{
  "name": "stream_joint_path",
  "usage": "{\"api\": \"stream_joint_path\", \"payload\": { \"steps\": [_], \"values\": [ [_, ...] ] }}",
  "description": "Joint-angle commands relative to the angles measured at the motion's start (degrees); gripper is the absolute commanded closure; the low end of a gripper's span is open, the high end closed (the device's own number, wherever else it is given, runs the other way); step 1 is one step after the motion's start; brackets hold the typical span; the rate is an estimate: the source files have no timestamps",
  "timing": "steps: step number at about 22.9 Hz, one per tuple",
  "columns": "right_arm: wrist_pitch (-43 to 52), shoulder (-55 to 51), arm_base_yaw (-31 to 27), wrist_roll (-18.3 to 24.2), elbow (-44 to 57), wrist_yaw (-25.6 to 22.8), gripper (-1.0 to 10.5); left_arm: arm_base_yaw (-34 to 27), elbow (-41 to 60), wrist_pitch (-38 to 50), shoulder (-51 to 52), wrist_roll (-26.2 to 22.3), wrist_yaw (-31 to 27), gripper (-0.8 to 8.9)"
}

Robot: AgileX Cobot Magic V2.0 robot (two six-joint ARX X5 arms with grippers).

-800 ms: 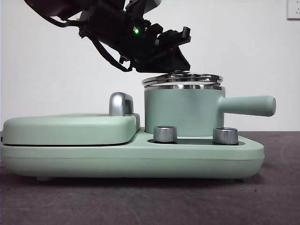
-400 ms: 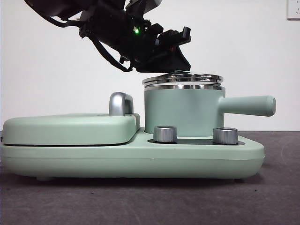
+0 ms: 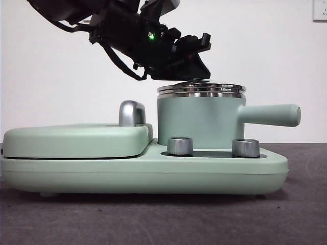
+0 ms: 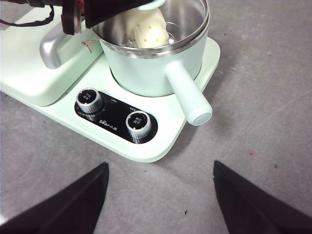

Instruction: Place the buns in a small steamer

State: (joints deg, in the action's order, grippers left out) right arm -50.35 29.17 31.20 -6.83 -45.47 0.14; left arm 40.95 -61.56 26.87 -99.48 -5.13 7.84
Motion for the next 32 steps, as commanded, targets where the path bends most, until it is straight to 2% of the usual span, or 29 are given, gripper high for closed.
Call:
{"api": "stream_joint_path", "payload": {
  "steps": [1,16,17,19,20,23,26,29,32],
  "values": [
    [0.61,0.33,0.50,0.17,-0.33,-0.20,6.1,0.46,-1.51,0.94,-1.64,-0.24,0.35,8.04],
    [0.59,0.33,0.50,0.15,-0.33,-0.20,6.1,0.28,-1.51,-2.82,-3.52,-0.42,0.33,8.00],
    [0.59,0.33,0.50,0.15,-0.33,-0.20,6.1,0.28,-1.51,-2.73,-3.50,-0.42,0.33,7.59],
    [0.55,0.33,0.50,0.15,-0.33,-0.20,6.1,0.31,-1.51,-1.95,-3.37,0.31,0.33,5.87],
    [0.55,0.33,0.50,0.15,-0.33,-0.20,6.1,0.33,-1.51,-1.66,-3.04,0.37,0.33,5.30],
    [0.57,0.33,0.50,0.17,-0.33,-0.20,6.1,0.33,-1.51,-2.62,0.33,3.17,0.33,5.00],
    [0.61,0.33,0.50,0.20,-0.33,-0.20,6.1,-0.09,-1.51,-10.08,7.52,5.27,0.33,5.00],
    [0.63,0.33,0.50,0.20,-0.33,-0.11,6.1,-1.22,-1.51,-24.65,15.91,8.13,0.33,5.00],
    [1.14,0.79,0.50,0.17,-0.33,0.76,6.1,-2.75,-1.46,-39.69,22.67,13.29,0.33,5.00]
  ]
}}
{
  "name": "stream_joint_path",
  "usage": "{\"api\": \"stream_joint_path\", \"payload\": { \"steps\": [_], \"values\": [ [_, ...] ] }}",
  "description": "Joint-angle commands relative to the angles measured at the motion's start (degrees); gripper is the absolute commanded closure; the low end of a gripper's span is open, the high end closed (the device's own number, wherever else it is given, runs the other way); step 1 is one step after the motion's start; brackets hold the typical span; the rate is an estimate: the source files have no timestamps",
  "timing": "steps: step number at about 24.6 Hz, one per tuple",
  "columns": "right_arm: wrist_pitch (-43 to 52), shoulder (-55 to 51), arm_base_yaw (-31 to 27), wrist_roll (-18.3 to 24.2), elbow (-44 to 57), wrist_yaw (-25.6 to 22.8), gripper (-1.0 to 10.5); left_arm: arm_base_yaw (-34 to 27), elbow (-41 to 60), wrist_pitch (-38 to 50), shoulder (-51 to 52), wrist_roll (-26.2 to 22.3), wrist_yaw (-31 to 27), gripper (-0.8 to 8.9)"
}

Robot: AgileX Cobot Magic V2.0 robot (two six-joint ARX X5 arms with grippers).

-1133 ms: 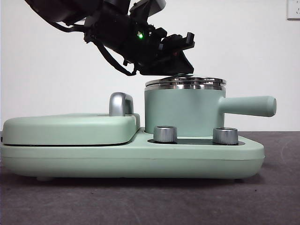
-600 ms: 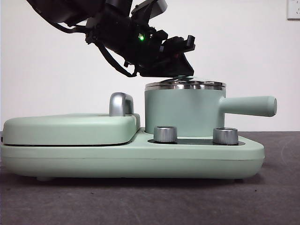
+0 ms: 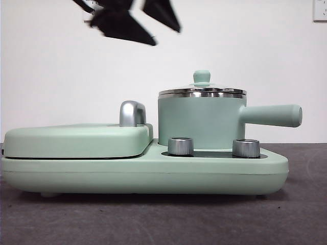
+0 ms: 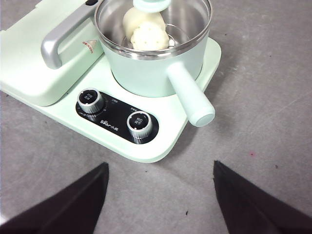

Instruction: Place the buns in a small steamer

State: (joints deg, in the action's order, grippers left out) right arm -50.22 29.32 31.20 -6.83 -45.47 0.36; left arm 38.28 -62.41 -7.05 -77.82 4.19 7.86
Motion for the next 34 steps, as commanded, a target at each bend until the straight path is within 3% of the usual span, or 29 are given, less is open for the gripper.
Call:
{"api": "stream_joint_path", "payload": {
  "steps": [1,13,19,27,29,30,31,34],
  "values": [
    [1.25,1.20,0.50,0.20,-0.33,1.40,6.1,-0.61,-0.28,-10.01,3.08,4.48,0.31,5.00],
    [14.40,13.09,0.61,0.17,-0.33,10.12,6.1,-4.83,21.33,-16.24,30.82,9.03,-1.88,5.01],
    [20.33,18.21,1.27,0.17,-0.33,13.05,6.1,-6.62,22.34,-22.62,38.38,8.96,-5.53,5.02],
    [21.44,18.86,1.79,0.17,-0.33,13.16,6.1,-6.93,22.29,-21.68,41.97,8.74,-5.42,5.05],
    [21.55,18.78,1.77,0.15,-0.33,13.18,6.8,-6.93,22.29,-21.46,42.75,8.74,-5.42,5.76],
    [21.55,18.78,1.79,0.15,-0.33,13.14,7.6,-6.93,22.29,-21.42,43.06,8.74,-5.42,7.24],
    [21.53,18.78,1.79,0.15,-0.33,13.14,9.0,-6.93,22.29,-21.51,43.34,8.83,-5.42,8.11],
    [21.92,18.78,1.79,0.15,-0.33,13.16,9.3,-6.93,22.29,-21.38,43.85,8.76,-5.42,8.03]
  ]
}}
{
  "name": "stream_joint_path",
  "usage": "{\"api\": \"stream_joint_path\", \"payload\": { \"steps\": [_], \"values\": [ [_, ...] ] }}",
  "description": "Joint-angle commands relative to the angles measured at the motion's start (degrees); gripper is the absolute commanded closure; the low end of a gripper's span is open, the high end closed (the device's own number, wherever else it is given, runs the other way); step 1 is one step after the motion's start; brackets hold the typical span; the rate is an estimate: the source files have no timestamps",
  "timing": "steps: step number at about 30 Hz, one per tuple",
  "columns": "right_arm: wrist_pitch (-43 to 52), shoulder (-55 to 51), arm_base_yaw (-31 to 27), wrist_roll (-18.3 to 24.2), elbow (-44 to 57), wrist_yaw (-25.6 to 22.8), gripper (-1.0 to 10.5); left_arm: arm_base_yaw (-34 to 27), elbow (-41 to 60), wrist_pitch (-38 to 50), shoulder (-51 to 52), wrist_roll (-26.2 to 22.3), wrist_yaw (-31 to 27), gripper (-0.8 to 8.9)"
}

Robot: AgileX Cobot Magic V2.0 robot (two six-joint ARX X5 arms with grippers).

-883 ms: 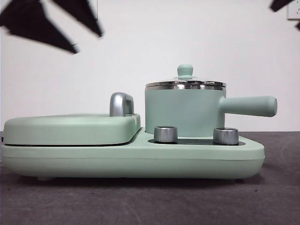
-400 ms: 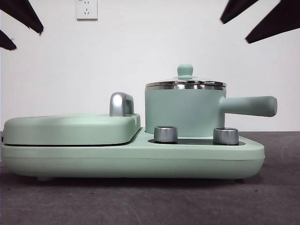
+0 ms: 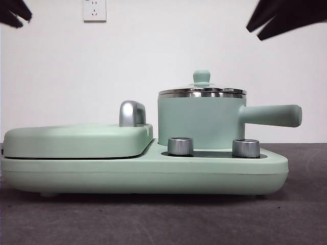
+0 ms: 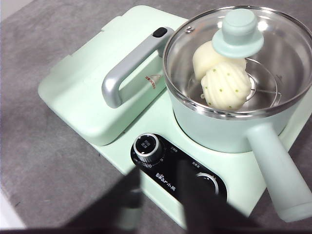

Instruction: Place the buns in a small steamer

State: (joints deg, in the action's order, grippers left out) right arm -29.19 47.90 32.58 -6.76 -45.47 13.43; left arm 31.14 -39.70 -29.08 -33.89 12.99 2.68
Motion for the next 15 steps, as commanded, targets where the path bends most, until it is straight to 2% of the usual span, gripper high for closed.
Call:
{"api": "stream_joint_path", "payload": {
  "steps": [1,15],
  "values": [
    [0.72,0.20,0.42,0.04,-0.33,0.17,9.3,0.22,-0.42,0.28,-0.07,-0.04,-0.24,8.03],
    [0.28,0.20,0.42,0.07,-0.33,0.48,9.3,0.22,-0.42,0.39,0.22,-0.04,-0.24,8.03]
  ]
}}
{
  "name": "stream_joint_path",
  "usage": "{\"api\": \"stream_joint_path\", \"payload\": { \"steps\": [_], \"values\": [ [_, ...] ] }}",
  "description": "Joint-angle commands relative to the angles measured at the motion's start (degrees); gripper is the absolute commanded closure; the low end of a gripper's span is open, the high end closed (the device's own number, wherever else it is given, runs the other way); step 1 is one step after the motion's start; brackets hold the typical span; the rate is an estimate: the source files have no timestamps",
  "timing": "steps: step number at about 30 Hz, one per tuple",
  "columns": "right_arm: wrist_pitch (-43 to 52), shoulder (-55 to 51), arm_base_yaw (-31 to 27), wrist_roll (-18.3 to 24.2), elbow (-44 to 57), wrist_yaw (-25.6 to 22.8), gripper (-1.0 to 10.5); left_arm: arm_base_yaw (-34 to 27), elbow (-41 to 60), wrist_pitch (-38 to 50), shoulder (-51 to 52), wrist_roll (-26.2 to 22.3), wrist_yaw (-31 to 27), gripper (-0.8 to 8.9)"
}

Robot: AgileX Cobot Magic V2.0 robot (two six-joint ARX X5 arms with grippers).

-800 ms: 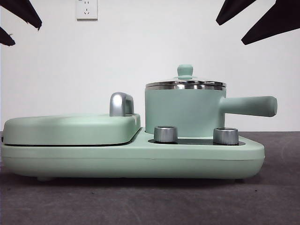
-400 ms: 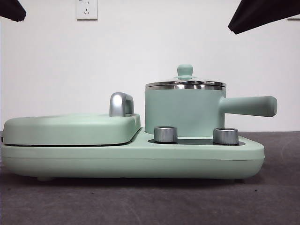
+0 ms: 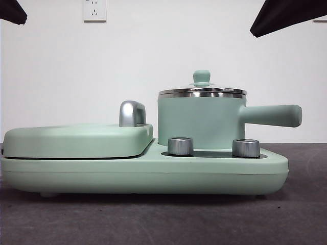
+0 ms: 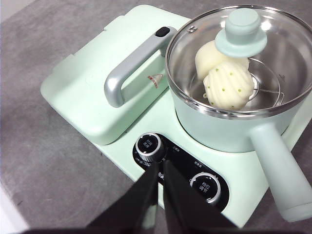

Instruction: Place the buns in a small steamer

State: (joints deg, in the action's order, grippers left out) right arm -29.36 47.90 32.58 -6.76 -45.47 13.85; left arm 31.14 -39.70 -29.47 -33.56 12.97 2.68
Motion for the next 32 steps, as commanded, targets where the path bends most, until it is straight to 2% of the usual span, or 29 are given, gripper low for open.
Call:
{"api": "stream_joint_path", "payload": {
  "steps": [1,2,4,6,13,17,24,32],
  "values": [
    [0.46,0.20,0.39,0.07,-0.33,0.07,9.3,0.22,-0.42,0.72,-0.11,-0.02,-0.24,8.03],
    [0.46,0.20,0.39,0.07,-0.33,0.07,9.3,0.22,-0.42,0.59,-0.07,-0.24,-0.24,8.03],
    [0.46,0.20,0.39,0.07,-0.33,0.07,9.3,-0.46,-0.35,0.74,0.87,-4.17,-0.39,8.03],
    [0.50,0.20,0.39,0.07,-0.33,0.07,9.3,-2.86,0.66,1.33,2.47,-4.44,-0.39,8.03],
    [0.61,0.20,0.39,0.07,-0.33,0.07,9.3,-19.52,16.15,11.65,15.19,-5.44,-0.37,8.03],
    [0.61,0.20,0.39,0.07,-0.33,0.07,9.3,-25.42,26.86,16.76,23.30,-6.71,-0.37,8.03],
    [0.61,0.20,0.39,0.07,-0.33,0.07,9.3,-28.09,38.51,23.39,32.15,-8.41,-0.39,8.03],
    [0.63,0.20,0.39,0.07,-0.33,0.04,9.3,-28.17,38.97,23.93,33.38,-9.09,-0.31,8.03]
  ]
}}
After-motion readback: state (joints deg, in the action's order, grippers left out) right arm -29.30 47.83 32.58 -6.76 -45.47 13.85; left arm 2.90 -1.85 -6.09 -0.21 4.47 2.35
